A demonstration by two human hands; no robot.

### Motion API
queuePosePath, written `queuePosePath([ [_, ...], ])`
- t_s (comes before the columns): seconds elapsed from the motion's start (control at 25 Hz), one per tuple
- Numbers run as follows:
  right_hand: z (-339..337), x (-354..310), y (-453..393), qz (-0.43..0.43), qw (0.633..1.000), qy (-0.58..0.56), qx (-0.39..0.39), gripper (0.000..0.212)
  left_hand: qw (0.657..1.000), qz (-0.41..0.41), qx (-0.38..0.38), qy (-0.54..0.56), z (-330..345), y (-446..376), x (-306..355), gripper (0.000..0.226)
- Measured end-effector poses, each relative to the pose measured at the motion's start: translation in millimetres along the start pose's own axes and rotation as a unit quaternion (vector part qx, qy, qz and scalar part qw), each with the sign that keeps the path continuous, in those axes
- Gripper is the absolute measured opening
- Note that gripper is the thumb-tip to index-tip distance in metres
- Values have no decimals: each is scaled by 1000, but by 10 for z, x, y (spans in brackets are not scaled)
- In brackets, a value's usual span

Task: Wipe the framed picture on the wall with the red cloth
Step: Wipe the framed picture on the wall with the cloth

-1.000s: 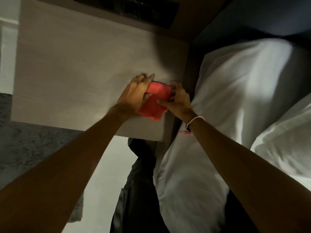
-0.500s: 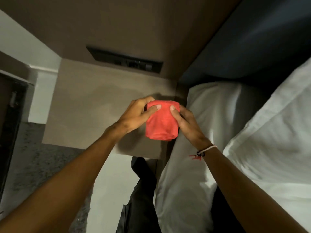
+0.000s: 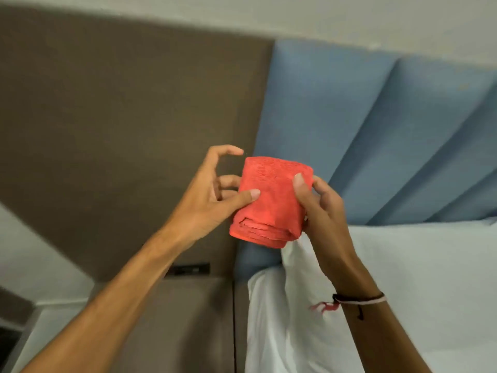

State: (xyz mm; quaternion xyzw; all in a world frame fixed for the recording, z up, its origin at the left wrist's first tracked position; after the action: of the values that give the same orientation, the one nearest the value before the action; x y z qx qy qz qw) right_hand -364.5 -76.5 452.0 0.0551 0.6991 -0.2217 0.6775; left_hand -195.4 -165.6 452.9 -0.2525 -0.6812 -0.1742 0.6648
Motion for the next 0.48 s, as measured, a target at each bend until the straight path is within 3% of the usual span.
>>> queuePosePath([
  [0.12, -346, -1014, -218, -65, 996, -55, 10, 73, 990, 131, -5, -54, 305, -205, 1216, 33],
  [0.2, -613, -1682, -285, -125, 990, -66, 16, 79, 970, 213, -15, -113, 592, -309, 1918, 18],
  [0.36, -1196, -2727, -354, -218, 971, -98, 28, 77, 957, 265, -71, -95, 1136, -526, 2944, 25],
  [0.48, -1546, -3138, -513, -221, 961, -163, 42, 72, 943, 283, -155, -87, 1518, -745, 3487, 43],
])
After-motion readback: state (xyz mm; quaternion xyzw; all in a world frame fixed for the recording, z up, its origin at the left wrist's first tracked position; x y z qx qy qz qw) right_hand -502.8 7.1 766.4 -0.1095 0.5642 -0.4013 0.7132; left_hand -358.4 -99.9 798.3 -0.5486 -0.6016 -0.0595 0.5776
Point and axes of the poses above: each hand's wrist, its own y-axis away from the middle knuckle, its own z-axis out of the palm, x = y × z, the point moved 7 cm from there along -y, towards the middle knuckle, and after that the axes turned 7 degrees about -z, right-handed, at the moved point
